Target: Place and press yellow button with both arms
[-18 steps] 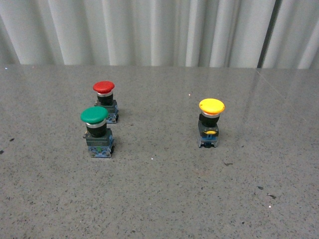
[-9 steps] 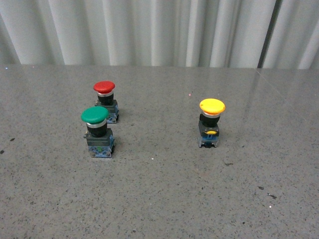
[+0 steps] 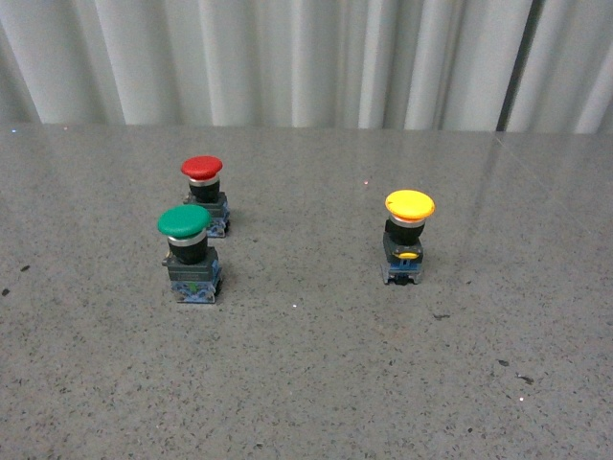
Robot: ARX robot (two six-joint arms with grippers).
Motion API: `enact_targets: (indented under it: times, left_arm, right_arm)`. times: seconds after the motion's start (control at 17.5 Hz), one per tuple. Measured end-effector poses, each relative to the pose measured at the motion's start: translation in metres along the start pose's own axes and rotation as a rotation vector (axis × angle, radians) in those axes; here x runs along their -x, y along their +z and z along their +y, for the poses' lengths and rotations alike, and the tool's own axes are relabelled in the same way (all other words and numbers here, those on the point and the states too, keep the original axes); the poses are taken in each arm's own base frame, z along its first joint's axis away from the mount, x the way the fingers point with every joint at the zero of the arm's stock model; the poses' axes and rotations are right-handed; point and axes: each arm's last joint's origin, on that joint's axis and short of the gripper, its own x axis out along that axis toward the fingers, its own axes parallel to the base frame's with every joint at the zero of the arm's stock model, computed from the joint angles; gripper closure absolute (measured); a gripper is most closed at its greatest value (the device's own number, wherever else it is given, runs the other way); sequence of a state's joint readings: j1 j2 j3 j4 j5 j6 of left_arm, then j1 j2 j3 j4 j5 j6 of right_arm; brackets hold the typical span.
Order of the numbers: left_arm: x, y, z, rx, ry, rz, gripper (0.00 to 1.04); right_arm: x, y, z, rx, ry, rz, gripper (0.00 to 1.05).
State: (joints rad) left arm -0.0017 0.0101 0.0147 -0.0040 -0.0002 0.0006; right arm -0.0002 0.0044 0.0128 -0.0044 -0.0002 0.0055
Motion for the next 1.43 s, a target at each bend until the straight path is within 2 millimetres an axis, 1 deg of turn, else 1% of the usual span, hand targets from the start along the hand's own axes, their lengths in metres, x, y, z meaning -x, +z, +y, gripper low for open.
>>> enact_targets:
  times: [0.23, 0.46, 0.51, 0.68, 0.74, 0.8, 1.43]
  left_arm:
    - [0.0, 0.0, 0.0, 0.0, 0.0, 0.0, 0.07]
    - [0.0, 0.0, 0.0, 0.0, 0.0, 0.0, 0.07]
    - [0.0, 0.0, 0.0, 0.0, 0.0, 0.0, 0.07]
    - [0.0, 0.0, 0.0, 0.0, 0.0, 0.0, 0.07]
    - [0.0, 0.0, 0.0, 0.0, 0.0, 0.0, 0.07]
    - [0.0, 0.0, 0.0, 0.0, 0.0, 0.0, 0.07]
    - [0.0, 0.0, 0.0, 0.0, 0.0, 0.0, 0.07]
  right_arm:
    - [0.0, 0.0, 0.0, 0.0, 0.0, 0.0, 1.03]
    - [0.0, 0.0, 0.0, 0.0, 0.0, 0.0, 0.59]
    - [0.0, 0.0, 0.0, 0.0, 0.0, 0.0, 0.44]
    - [0.0, 0.0, 0.0, 0.0, 0.0, 0.0, 0.11]
    - [0.0, 0.0, 0.0, 0.0, 0.0, 0.0, 0.05]
    - [0.0, 0.0, 0.0, 0.0, 0.0, 0.0, 0.07]
    - [0.0, 0.0, 0.0, 0.0, 0.0, 0.0, 0.06]
